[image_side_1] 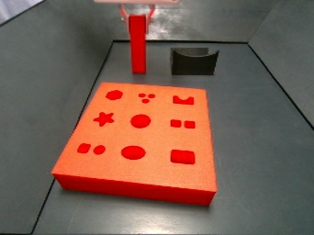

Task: Pick up the arch object. Move up. Place the arch object on the fixture. Regrasp the arch object. Rotate the arch object. Move to above the board. Insert the arch object.
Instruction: Rotate the arch object.

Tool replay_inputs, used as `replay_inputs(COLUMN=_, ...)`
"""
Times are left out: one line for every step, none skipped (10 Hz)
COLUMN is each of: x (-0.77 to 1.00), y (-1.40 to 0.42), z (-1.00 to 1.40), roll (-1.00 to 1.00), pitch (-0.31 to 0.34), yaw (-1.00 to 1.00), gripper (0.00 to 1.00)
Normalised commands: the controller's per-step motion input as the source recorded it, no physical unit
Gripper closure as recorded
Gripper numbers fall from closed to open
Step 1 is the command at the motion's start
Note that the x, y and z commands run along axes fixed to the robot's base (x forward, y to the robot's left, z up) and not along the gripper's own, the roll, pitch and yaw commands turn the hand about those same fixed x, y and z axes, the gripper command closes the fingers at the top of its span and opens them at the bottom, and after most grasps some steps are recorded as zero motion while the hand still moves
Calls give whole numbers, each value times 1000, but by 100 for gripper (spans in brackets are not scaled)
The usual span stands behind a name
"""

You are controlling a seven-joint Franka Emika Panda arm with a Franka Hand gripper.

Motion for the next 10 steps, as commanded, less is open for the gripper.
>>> replay_inputs(x=0, y=0, z=0, roll=121, pitch=-55, yaw=-52, gripper=0)
replay_inputs(x=0, y=0, z=1000, roll=101, pitch=-27, yaw=-15, gripper=0)
replay_inputs(x=-16, y=-2, z=1000, roll=91, pitch=-2, yaw=-12, gripper=0)
replay_inputs(x=-27, y=-7, z=998, roll=72, pitch=20, yaw=-6, gripper=0)
replay_inputs(x=-23, y=-9, z=832, roll=49, pitch=33, yaw=-1, gripper=0)
replay_inputs(x=-15, y=-8, z=650, roll=23, pitch=44, yaw=2, gripper=0)
replay_inputs(x=-4, y=-5, z=465, roll=-3, pitch=55, yaw=3, gripper=0)
replay_inputs(x=7, y=-6, z=219, roll=-34, pitch=75, yaw=4, gripper=0)
replay_inputs(x=0, y=83, z=0, roll=-4, pitch=6, yaw=1000, gripper=0)
replay_inputs(x=12, y=85, z=-46, roll=-4, pitch=6, yaw=1000, gripper=0)
